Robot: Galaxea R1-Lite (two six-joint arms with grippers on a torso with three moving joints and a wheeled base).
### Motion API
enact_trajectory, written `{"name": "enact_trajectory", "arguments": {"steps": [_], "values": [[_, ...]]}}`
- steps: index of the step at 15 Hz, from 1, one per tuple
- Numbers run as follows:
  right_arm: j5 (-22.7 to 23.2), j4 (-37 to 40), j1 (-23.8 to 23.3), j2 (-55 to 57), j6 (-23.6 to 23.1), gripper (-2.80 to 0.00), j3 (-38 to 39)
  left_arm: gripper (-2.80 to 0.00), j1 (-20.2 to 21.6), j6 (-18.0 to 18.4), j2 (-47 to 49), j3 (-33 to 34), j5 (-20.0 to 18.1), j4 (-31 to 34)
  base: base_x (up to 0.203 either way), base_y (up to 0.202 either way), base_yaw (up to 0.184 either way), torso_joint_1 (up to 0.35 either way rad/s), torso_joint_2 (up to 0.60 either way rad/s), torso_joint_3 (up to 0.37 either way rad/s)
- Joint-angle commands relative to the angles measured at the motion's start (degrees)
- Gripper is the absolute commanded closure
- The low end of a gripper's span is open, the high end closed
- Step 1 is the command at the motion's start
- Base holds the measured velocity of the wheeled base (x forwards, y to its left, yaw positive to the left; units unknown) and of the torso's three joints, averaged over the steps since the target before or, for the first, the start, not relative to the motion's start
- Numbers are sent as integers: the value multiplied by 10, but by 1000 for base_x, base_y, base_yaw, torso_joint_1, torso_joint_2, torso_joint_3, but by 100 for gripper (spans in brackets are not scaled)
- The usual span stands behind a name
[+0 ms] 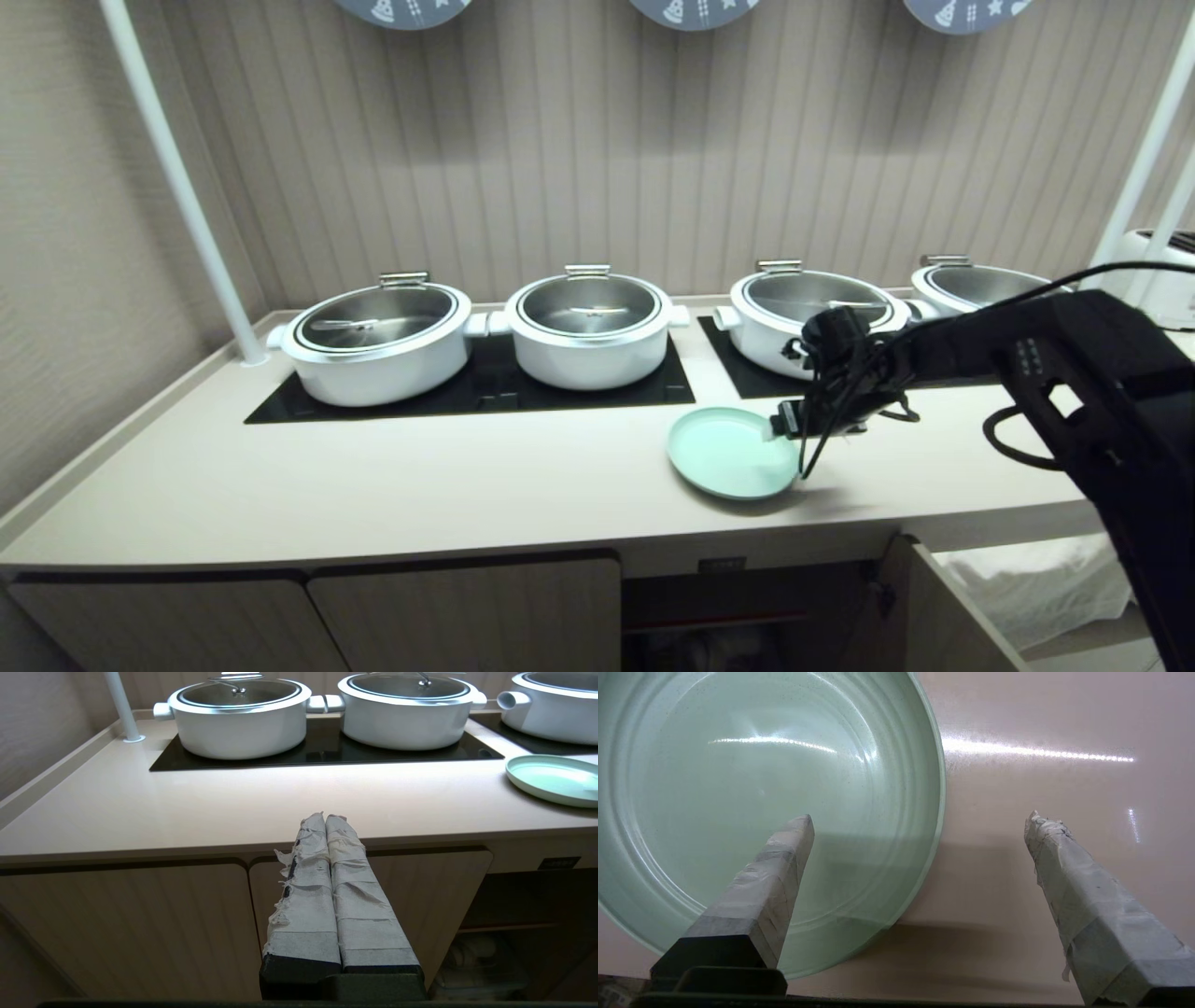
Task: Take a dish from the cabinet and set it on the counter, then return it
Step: Pick up the plate from the table
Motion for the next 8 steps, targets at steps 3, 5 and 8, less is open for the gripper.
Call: {"name": "enact_trajectory", "arguments": {"steps": [3, 5, 8], "values": [[0, 3, 1, 22, 0, -280, -17, 0, 0, 0, 0, 0, 0, 0, 0, 0, 0, 0, 0, 0], [1, 7, 4, 29, 0, -280, -17, 0, 0, 0, 0, 0, 0, 0, 0, 0, 0, 0, 0, 0], [2, 7, 8, 39, 1, -280, -20, 0, 0, 0, 0, 0, 0, 0, 0, 0, 0, 0, 0, 0]]}}
